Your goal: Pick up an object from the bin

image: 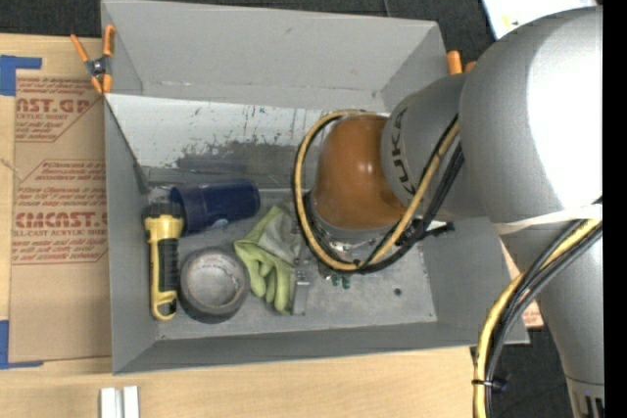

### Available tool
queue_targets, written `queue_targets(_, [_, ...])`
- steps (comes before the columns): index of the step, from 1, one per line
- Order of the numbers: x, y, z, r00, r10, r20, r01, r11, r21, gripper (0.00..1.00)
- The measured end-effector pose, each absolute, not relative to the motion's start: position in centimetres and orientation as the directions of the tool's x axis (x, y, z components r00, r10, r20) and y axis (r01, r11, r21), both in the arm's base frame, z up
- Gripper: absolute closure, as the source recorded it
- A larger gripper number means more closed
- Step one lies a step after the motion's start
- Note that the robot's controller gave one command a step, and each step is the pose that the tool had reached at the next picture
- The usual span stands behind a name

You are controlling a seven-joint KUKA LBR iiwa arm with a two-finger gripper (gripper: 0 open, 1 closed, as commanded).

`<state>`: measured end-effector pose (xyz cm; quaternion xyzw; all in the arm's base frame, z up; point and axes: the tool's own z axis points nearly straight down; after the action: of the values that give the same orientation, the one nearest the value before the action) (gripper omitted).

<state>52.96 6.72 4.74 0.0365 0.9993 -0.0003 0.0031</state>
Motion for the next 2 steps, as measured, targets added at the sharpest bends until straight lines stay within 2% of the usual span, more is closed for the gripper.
queue_targets(1, [55.74, 9.19, 7.12, -0.978, 0.208, -0.011, 0.208, 0.978, 0.004, 1.00])
queue_targets(2, [55.75, 9.19, 7.12, -0.978, 0.208, -0.011, 0.208, 0.978, 0.004, 1.00])
